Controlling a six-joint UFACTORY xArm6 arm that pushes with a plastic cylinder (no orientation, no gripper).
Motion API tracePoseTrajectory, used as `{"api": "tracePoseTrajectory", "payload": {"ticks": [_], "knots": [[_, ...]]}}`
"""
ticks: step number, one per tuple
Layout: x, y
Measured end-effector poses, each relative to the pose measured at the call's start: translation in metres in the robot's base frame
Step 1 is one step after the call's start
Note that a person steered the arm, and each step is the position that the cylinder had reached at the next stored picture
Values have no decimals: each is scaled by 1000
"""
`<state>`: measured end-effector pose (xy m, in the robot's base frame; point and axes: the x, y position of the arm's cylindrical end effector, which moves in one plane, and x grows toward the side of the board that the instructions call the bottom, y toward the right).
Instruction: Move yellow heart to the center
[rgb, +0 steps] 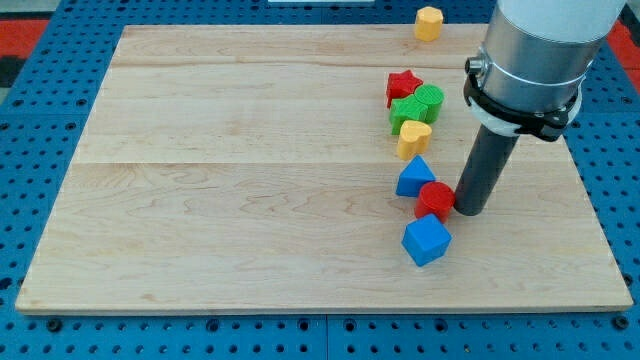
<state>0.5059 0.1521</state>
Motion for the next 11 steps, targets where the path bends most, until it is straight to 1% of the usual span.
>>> {"api": "tracePoseTrajectory", "payload": {"ticks": [3,4,5,6,8,9,11], "knots": [[2,-12],[9,4],[-6,29],[-46,37],[-109,-15],[-115,-48],[-114,-110]]}}
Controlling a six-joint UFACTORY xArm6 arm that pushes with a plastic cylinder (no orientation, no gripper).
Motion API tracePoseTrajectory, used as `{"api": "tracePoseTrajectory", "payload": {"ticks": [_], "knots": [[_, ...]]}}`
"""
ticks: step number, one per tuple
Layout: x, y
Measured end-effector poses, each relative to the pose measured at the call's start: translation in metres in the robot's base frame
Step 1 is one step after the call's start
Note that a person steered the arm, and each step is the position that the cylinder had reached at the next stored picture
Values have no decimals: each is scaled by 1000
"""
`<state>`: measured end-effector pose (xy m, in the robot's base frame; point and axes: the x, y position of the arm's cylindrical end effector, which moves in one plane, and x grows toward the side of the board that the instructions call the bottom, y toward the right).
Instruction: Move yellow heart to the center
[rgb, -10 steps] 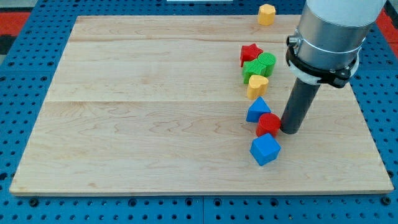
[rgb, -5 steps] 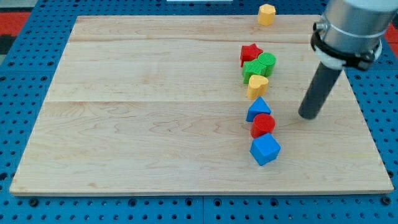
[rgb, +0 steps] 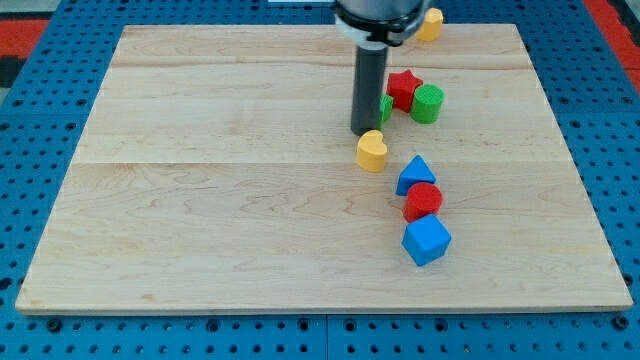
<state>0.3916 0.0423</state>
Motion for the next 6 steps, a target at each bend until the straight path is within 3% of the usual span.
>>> {"api": "tracePoseTrajectory", "payload": {"ticks": [2,3,5,6], "knots": [[3,56],[29,46],[35,-47],[2,-78]]}}
